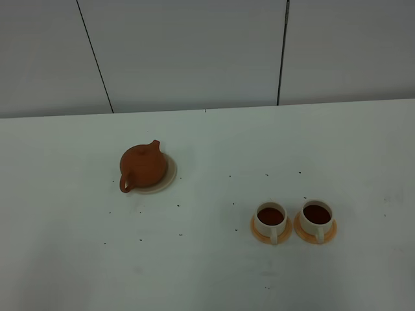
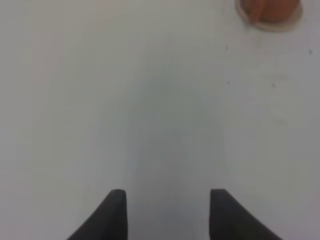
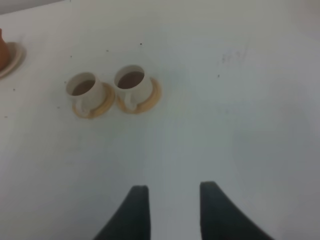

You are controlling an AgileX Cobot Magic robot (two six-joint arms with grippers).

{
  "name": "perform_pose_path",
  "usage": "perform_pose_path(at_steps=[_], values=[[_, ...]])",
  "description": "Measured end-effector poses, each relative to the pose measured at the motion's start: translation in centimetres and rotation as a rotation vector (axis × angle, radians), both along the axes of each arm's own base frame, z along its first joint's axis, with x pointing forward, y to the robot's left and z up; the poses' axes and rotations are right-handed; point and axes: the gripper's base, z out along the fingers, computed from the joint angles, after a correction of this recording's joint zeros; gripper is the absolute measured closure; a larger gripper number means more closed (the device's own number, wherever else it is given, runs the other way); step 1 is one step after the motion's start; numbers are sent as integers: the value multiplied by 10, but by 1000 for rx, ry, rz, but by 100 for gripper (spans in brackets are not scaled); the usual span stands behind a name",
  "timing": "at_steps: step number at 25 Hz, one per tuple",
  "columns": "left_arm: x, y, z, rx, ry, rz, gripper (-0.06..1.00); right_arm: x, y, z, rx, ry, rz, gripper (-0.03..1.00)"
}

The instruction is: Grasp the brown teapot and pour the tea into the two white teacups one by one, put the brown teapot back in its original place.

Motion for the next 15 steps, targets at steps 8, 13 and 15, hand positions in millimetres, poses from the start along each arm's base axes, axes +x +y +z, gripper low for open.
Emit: perform_pose_path(at_steps=[8, 13, 15], values=[[-16, -2, -3, 11, -102, 0, 50, 0, 0, 0, 0, 0, 0, 73], [-16, -2, -3, 12, -104, -1, 50, 0, 0, 0, 0, 0, 0, 73], [-16, -2, -3, 13, -104, -1, 50, 0, 0, 0, 1, 0, 0, 73]])
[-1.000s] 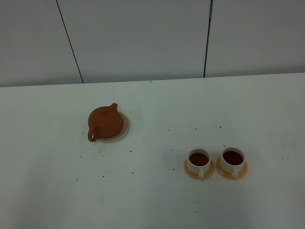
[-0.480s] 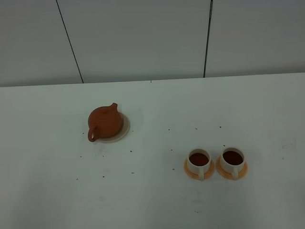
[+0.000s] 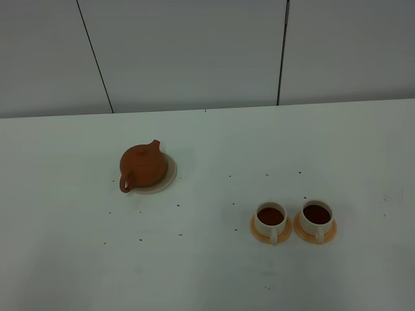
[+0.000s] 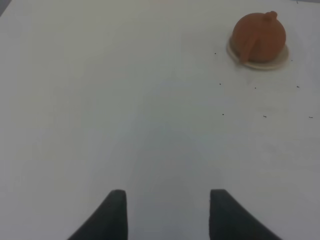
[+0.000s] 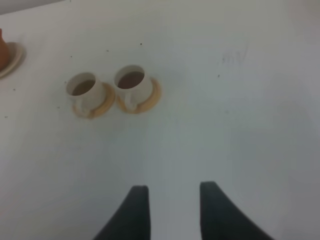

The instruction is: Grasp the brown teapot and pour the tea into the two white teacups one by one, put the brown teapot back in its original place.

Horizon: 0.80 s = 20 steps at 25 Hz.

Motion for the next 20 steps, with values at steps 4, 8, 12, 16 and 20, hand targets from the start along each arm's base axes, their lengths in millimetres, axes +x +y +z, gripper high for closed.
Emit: perform_pose_path(at_steps=[4, 8, 12, 16, 20], values=[[0, 0, 0, 0, 0, 0, 50, 0, 0, 0, 0, 0, 0, 73], [0, 0, 0, 1, 0, -1, 50, 0, 0, 0, 0, 0, 0, 73], [0, 0, 0, 1, 0, -1, 50, 0, 0, 0, 0, 0, 0, 73], [0, 0, 0, 1, 0, -1, 50, 0, 0, 0, 0, 0, 0, 73], [0, 0, 0, 1, 0, -1, 50, 0, 0, 0, 0, 0, 0, 73]])
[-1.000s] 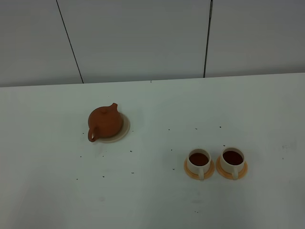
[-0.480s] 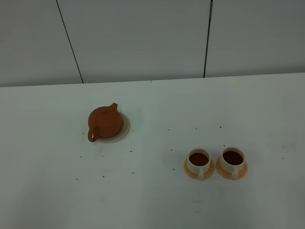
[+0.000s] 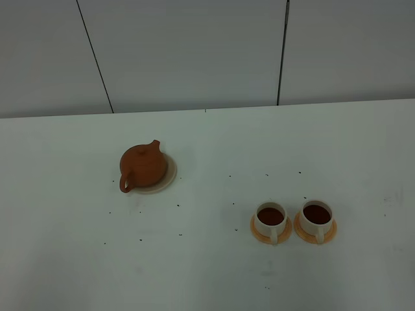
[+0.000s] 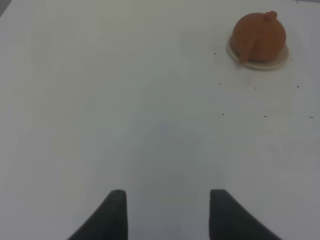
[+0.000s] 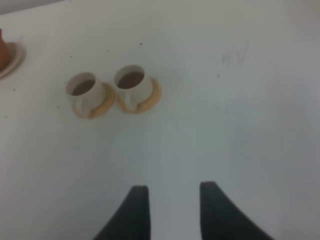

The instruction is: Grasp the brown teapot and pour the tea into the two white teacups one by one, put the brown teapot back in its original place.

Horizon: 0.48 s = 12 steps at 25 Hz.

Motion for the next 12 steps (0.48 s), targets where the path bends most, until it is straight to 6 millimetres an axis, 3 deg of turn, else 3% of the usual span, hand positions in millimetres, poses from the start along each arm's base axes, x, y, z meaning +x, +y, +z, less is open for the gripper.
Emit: perform_pose_path(at_steps=[12], values=[[0, 0, 0, 0, 0, 0, 50, 0, 0, 0, 0, 0, 0, 73]])
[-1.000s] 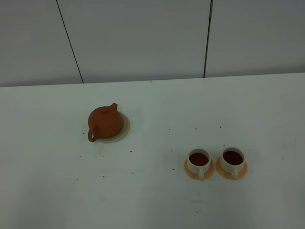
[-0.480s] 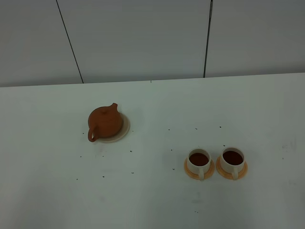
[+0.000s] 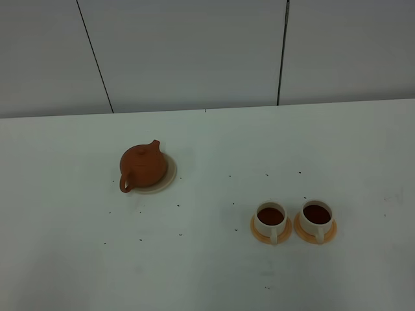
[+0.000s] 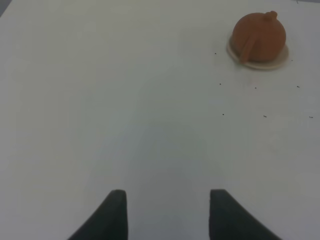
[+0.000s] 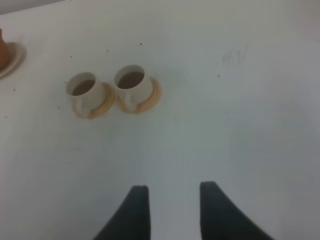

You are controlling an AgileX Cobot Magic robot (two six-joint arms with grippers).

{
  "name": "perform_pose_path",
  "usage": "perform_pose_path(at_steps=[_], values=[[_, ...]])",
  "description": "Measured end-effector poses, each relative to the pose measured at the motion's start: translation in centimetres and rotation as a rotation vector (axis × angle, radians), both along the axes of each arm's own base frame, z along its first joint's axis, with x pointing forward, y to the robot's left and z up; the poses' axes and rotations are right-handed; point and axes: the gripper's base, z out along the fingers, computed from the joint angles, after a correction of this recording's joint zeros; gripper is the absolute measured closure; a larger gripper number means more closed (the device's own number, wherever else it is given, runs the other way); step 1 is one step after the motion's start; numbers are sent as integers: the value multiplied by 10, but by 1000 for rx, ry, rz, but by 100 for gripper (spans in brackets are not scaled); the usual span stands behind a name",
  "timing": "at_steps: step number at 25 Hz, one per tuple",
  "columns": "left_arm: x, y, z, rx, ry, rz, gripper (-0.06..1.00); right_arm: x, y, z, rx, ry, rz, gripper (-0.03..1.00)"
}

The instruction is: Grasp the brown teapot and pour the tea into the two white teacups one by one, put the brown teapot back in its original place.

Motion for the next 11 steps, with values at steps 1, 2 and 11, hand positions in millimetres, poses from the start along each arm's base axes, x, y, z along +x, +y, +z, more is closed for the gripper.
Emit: perform_pose_path(at_steps=[1, 2, 11], values=[[0, 0, 0, 0, 0, 0, 50, 0, 0, 0, 0, 0, 0, 73], [0, 0, 0, 0, 0, 0, 50, 0, 0, 0, 0, 0, 0, 73], [0, 0, 0, 1, 0, 0, 50, 0, 0, 0, 0, 0, 0, 73]])
